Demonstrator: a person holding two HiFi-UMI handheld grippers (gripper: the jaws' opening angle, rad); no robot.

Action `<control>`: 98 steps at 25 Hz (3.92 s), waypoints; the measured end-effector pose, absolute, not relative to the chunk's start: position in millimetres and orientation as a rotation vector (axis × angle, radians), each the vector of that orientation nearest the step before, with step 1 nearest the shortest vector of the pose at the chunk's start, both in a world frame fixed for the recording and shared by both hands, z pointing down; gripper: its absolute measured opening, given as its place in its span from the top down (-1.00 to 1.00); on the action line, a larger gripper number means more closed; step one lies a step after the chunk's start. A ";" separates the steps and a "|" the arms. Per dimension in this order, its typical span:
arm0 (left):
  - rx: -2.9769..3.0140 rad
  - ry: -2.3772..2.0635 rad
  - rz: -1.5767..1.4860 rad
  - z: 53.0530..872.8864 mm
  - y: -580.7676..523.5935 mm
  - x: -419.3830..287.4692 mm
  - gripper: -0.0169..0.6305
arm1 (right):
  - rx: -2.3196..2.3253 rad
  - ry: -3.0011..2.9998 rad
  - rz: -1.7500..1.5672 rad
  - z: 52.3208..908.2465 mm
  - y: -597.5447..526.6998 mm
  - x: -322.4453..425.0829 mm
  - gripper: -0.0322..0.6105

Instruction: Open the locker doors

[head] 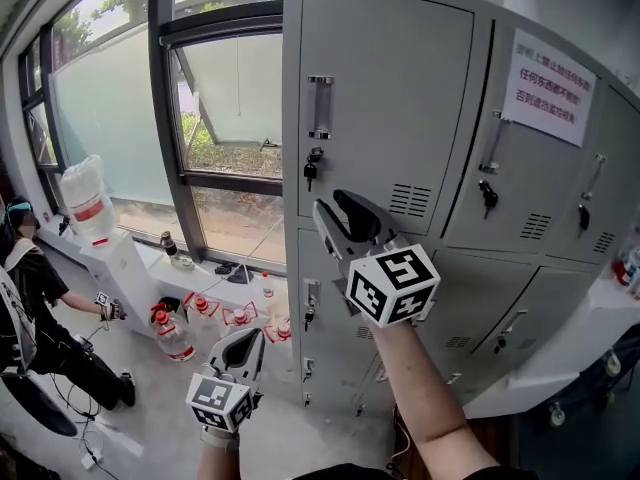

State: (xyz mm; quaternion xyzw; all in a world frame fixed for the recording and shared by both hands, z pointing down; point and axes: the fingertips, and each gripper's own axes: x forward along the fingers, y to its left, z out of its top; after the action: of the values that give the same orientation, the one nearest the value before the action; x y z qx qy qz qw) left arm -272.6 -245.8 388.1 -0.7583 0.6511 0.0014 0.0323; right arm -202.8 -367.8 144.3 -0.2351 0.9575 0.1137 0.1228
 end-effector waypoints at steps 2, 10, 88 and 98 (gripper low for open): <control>-2.326 2.006 0.004 383.6 -246.0 -275.7 0.89 | -0.681 2.793 0.355 126.5 -371.0 -212.7 0.36; -2.272 2.021 0.010 368.0 -239.1 -288.6 0.89 | -0.719 2.766 0.457 65.8 -382.7 -241.7 0.09; -2.319 1.739 0.347 274.5 -268.1 -176.1 0.89 | -0.730 2.773 0.394 75.6 -279.0 -66.9 0.82; -2.309 1.636 0.408 234.2 -283.5 -145.5 0.90 | -0.970 2.720 0.351 105.7 -292.6 24.3 0.82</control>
State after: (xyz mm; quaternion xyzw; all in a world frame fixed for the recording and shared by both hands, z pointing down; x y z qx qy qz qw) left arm -145.5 -283.5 234.2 -0.7995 0.5666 0.1412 0.1408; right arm 24.3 -292.6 105.7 -0.3312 0.9287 0.1197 0.1160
